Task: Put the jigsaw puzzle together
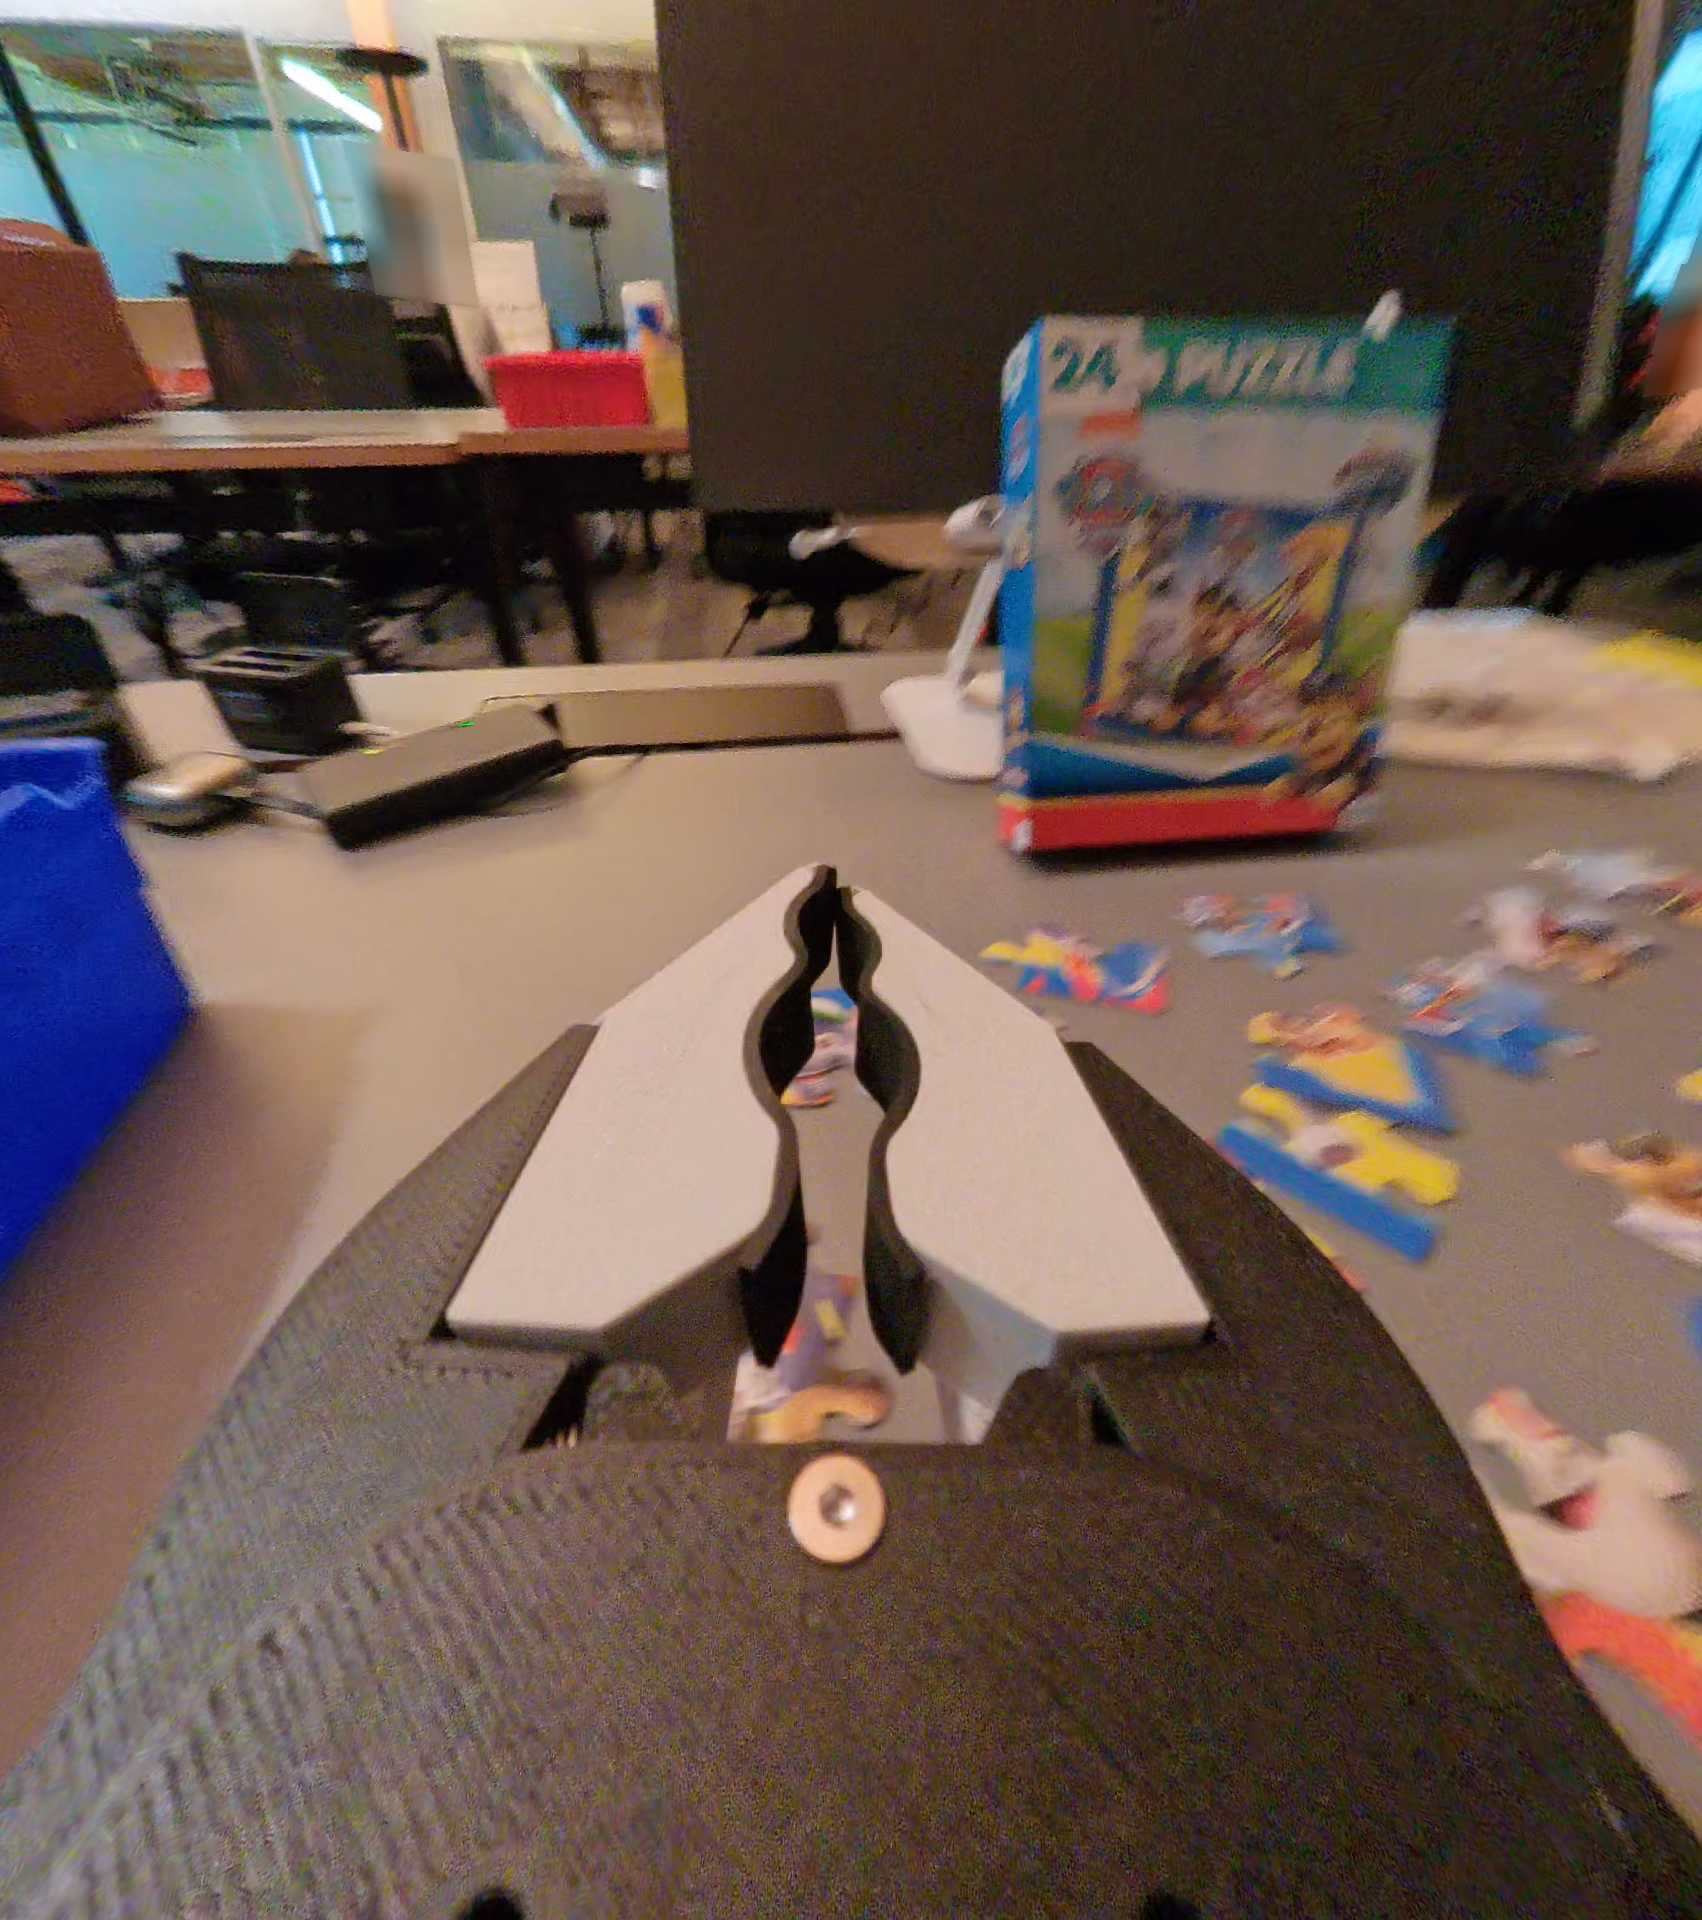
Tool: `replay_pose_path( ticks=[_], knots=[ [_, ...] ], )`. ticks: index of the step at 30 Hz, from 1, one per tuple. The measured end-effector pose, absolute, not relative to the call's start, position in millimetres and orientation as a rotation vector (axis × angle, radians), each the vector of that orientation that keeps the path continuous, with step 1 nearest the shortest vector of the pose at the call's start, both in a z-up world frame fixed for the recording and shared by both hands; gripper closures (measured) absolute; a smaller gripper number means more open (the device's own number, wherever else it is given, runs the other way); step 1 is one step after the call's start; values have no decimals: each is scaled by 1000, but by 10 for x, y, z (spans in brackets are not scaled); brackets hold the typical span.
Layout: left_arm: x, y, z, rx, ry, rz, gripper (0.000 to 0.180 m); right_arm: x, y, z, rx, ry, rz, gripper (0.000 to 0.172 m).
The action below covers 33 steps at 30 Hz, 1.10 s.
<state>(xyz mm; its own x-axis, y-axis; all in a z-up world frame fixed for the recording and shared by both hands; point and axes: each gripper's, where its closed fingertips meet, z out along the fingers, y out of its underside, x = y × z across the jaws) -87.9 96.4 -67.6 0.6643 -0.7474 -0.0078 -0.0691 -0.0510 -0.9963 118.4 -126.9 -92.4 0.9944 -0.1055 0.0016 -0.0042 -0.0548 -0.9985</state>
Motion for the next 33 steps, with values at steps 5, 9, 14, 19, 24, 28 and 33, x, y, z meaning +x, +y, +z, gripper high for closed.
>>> replay_pose_path(
  ticks=[5,9,14,19,24,28,33],
  knots=[
    [-1119,1208,-650,-1618,687,-568,180,1214,-1302,-892,-1600,108,-73,141],
    [-1360,1365,-695,-1644,658,-466,180,1225,-1314,-881,-1592,115,-77,146],
    [-1465,1425,-893,-1667,665,-422,180,1214,-1312,-882,-1592,108,-77,145],
    [-1628,1589,-1078,-1643,611,-277,180,1209,-1309,-884,-1594,104,-79,143],
    [-1656,1576,-993,-1567,593,-212,180,1212,-1301,-888,-1597,104,-75,142],
    [-1648,1614,-1029,-1598,593,-219,180,1206,-1296,-894,-1601,99,-76,142],
    [-1655,1690,-1115,-1691,577,-328,180,1201,-1289,-901,-1607,96,-77,142]
  ],
)
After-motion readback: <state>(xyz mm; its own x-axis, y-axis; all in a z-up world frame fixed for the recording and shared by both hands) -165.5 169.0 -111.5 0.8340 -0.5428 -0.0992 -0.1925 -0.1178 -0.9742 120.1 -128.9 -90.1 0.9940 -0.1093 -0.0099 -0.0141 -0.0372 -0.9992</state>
